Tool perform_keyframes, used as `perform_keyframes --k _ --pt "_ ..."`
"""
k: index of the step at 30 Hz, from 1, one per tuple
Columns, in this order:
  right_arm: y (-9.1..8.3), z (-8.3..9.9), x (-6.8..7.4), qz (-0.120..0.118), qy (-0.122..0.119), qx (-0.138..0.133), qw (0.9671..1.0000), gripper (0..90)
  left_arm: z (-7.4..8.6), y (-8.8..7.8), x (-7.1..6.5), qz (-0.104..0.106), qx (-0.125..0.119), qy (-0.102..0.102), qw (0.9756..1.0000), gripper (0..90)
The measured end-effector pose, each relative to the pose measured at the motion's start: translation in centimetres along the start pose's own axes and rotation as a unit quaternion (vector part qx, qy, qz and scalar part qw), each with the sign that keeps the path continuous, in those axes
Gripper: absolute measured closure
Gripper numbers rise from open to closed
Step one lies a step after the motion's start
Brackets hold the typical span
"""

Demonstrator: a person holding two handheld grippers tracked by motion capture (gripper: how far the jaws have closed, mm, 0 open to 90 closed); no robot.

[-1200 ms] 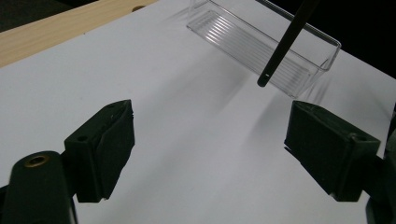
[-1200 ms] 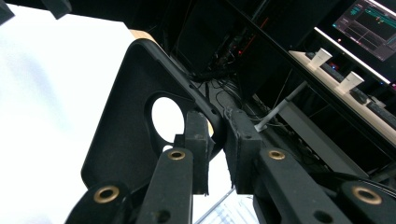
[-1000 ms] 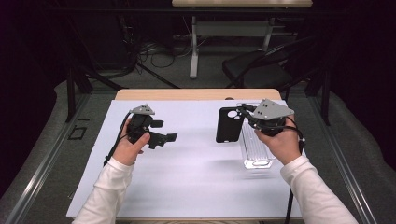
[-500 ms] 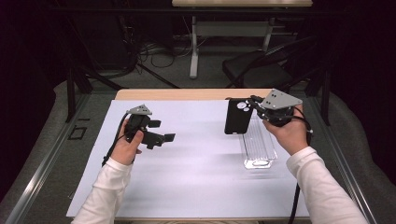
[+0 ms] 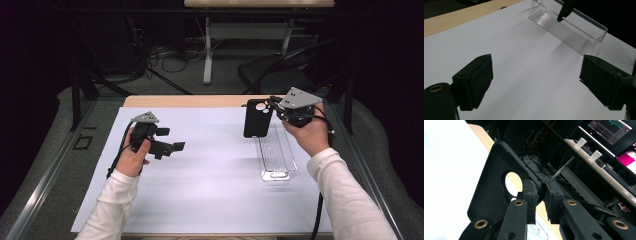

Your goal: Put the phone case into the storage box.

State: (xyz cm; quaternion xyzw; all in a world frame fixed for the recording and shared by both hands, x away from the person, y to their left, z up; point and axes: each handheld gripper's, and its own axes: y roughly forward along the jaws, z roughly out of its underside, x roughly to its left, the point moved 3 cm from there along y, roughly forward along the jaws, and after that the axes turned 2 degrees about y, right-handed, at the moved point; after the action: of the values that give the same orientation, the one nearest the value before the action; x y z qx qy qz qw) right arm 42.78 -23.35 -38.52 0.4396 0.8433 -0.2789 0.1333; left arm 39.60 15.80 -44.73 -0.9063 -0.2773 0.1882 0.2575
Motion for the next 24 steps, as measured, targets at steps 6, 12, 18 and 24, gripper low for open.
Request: perform_keyframes --k 6,12,18,24 --pt "0.5 0.1 -0.9 0.005 -0.002 0.001 1.0 80.6 0.2 -0.1 0.0 -0.002 0.001 -0.005 1.0 11.8" --pt "1.0 0.8 -1.8 0.012 0.005 0.007 0.9999 80.7 0.1 0.0 -0.1 -0.001 0.0 -0.006 1.0 11.9" --pt "1.4 1.4 -2.8 0.025 0.012 0.015 0.9995 80.6 0.1 -0.1 -0.1 -0.002 0.0 -0.004 1.0 11.8" --pt "1.5 1.5 -3.9 0.036 0.011 0.022 0.999 80.7 0.1 -0.2 0.0 -0.002 0.0 -0.005 1.0 11.8"
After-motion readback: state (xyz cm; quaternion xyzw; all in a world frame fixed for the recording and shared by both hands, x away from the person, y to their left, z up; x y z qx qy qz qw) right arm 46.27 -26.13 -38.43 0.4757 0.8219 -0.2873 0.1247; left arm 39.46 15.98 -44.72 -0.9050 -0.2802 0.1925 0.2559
